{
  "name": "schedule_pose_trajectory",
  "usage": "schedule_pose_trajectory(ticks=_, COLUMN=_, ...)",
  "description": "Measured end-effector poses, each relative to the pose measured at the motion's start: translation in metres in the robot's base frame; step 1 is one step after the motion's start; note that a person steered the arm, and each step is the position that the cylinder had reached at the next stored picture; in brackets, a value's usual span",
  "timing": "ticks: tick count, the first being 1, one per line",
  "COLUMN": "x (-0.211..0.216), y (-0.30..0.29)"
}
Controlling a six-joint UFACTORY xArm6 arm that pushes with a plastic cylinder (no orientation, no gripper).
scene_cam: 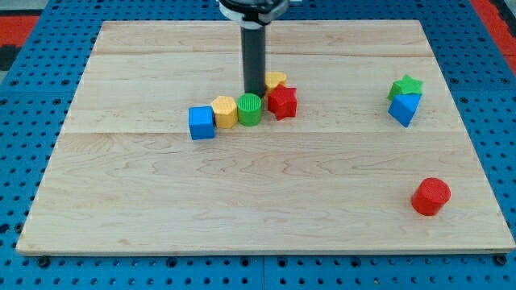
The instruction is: Push the yellow heart into the red star
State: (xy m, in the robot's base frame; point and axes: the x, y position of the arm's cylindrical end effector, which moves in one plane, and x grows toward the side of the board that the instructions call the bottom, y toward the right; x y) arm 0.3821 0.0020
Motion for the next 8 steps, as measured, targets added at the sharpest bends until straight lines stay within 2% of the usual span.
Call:
schedule_pose_trajectory(ticks=1, x=0.038, y=0.014)
schedule_pose_trajectory(ticks=3, x=0.039, y=-0.004)
schedule_pose_trajectory(ticks=5, x=-0.031, y=-0.041)
schedule_pose_trajectory(ticks=6, x=-0.066, y=-0.042)
schedule_pose_trajectory(ticks=8, x=-0.070, y=-0.021)
